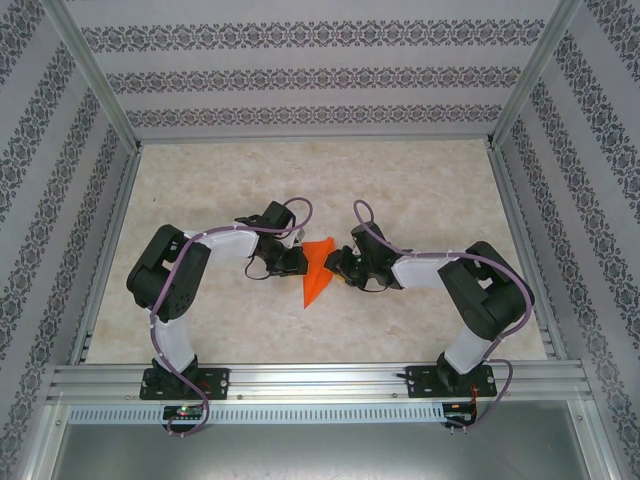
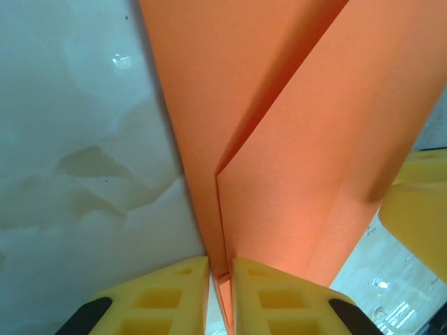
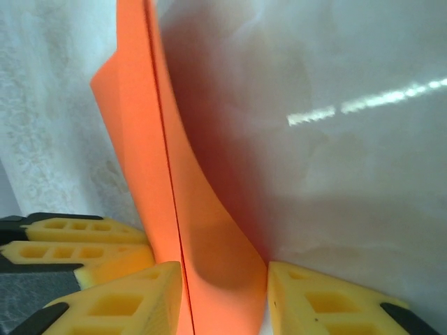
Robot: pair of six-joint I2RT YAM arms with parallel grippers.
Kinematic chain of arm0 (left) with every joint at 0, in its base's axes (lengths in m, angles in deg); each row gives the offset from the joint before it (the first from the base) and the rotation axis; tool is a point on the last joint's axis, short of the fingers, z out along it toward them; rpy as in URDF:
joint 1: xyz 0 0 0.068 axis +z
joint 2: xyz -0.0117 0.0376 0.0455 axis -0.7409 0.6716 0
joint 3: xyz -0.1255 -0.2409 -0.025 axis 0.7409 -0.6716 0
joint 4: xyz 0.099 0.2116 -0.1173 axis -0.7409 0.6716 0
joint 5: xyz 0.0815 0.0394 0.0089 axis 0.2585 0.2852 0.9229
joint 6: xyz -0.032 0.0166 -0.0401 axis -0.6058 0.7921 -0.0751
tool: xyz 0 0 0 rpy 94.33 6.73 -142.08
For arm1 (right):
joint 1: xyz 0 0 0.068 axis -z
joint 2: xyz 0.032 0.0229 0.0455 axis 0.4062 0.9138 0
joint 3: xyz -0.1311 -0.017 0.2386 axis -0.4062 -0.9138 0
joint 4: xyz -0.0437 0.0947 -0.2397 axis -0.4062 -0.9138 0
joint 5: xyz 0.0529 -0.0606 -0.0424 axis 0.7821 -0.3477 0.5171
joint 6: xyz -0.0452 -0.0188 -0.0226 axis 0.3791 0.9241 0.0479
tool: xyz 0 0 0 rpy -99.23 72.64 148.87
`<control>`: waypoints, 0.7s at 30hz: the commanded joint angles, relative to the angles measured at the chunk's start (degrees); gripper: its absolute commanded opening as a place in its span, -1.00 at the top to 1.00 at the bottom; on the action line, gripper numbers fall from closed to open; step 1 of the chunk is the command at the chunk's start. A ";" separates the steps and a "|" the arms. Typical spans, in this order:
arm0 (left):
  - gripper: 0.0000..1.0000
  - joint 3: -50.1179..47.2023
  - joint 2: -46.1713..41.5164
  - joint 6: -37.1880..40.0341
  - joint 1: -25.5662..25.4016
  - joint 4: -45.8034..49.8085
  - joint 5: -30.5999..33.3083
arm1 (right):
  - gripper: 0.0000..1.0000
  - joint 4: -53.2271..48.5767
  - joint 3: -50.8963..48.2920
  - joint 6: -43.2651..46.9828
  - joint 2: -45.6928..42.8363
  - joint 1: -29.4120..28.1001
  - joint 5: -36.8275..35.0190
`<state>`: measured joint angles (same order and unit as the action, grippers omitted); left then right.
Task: Fold a paper plane with a square sheet of paper (pick it up from the middle)
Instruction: Turn over the paper at the center of the table.
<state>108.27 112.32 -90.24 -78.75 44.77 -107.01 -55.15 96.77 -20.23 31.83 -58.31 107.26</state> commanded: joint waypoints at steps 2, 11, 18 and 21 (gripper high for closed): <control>0.64 -0.90 1.56 -0.91 -1.24 0.16 -2.25 | 0.24 4.80 -1.14 -0.27 -1.07 0.44 -0.15; 0.65 -0.80 1.58 -1.44 -1.28 0.06 -1.74 | 0.15 11.11 -3.86 -1.11 -1.90 0.60 1.39; 0.67 -0.72 0.72 -3.26 -1.26 -0.35 1.92 | 0.01 12.49 -4.87 1.97 -3.00 -0.56 3.34; 0.67 -0.88 0.68 -3.71 -1.24 -0.79 2.01 | 0.00 15.47 -7.53 0.17 -4.27 -0.69 1.59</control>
<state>108.27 112.32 -92.77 -78.75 44.75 -106.28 -43.35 91.57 -19.84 29.25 -58.47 109.54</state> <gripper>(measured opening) 0.163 0.496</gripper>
